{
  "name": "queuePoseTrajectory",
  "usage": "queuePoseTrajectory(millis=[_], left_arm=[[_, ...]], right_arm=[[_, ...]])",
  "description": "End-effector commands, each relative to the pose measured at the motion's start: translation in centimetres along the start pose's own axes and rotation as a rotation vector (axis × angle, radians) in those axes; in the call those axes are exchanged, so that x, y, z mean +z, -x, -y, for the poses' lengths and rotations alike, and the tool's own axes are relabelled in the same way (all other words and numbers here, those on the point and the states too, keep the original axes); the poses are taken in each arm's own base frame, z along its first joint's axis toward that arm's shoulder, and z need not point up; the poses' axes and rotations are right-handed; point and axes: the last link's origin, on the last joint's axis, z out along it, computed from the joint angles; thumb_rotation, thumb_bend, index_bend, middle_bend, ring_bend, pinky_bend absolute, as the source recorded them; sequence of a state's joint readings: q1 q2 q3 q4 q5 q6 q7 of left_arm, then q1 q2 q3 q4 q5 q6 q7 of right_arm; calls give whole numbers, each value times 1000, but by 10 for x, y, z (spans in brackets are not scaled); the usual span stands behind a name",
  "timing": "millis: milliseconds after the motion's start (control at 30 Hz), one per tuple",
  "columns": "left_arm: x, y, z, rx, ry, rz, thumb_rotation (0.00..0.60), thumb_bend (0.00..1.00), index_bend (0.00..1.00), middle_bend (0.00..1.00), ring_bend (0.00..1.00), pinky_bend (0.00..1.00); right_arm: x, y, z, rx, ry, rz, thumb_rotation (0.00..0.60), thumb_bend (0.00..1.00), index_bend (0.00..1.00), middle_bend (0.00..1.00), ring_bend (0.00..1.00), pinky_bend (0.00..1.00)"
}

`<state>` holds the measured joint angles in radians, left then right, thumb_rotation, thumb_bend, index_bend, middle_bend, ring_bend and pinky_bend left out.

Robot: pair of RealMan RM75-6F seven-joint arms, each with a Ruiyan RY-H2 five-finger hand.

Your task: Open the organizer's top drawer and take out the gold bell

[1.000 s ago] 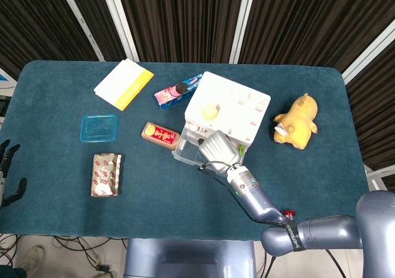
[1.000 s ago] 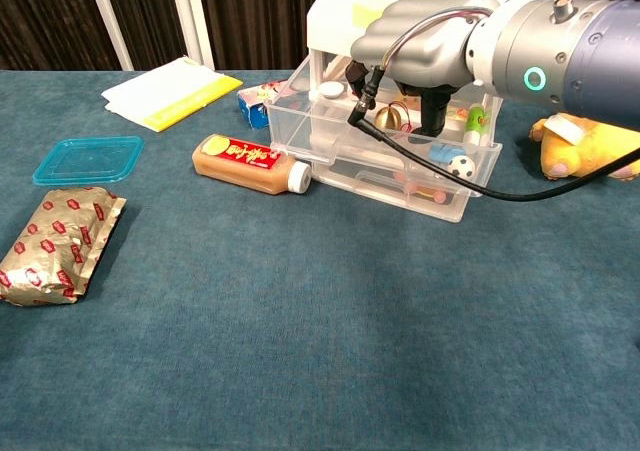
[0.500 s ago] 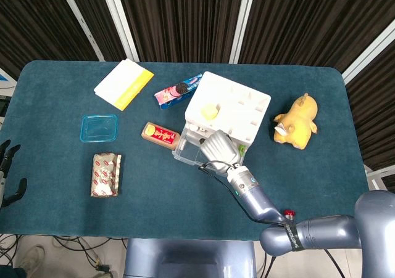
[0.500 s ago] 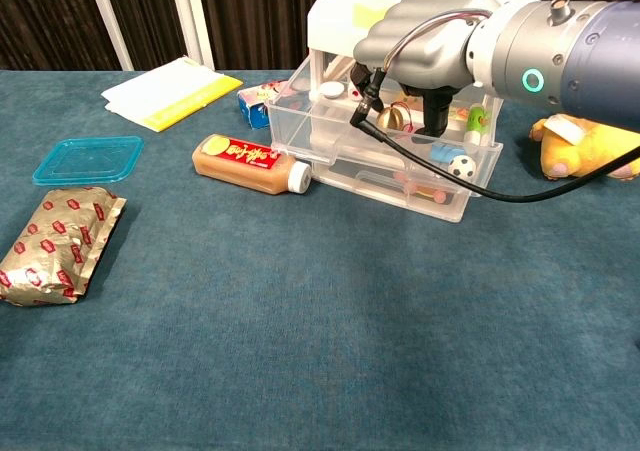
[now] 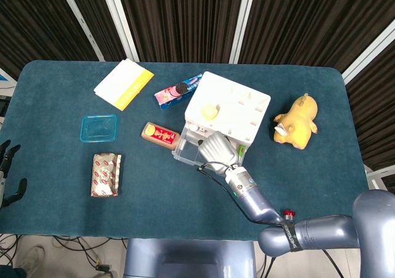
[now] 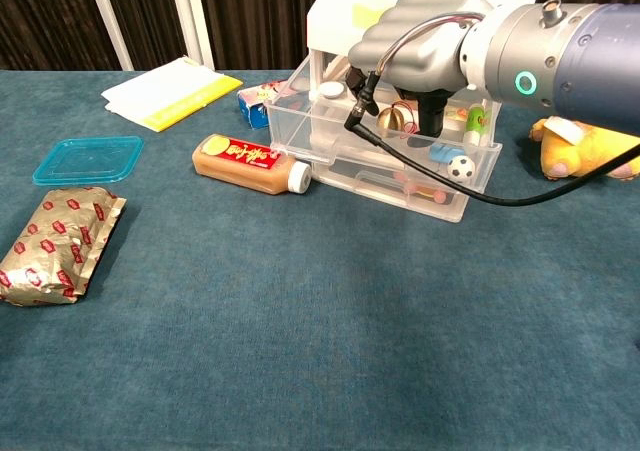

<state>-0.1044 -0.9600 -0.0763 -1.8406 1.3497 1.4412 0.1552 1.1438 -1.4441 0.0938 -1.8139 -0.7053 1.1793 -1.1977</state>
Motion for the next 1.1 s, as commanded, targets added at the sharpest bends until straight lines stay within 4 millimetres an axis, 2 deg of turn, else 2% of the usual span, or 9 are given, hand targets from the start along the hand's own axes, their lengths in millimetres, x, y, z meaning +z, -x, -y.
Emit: queuePoseTrajectory(millis=[33, 1000, 1100], left_arm=[[0, 0, 0, 0, 0, 1, 600, 423, 71, 0, 0, 0], [0, -1, 0, -3, -1, 0, 600, 423, 71, 0, 0, 0], [0, 0, 0, -2, 0, 1, 600, 424, 71, 0, 0, 0]], right_arm=[[1, 0, -1, -1, 4, 7, 600, 292, 414, 998, 1000, 1000], [-1, 1, 2, -14, 1, 34, 600, 291, 477, 999, 1000, 1000], [0, 1, 2, -13, 4, 32, 600, 351, 477, 999, 1000, 1000]])
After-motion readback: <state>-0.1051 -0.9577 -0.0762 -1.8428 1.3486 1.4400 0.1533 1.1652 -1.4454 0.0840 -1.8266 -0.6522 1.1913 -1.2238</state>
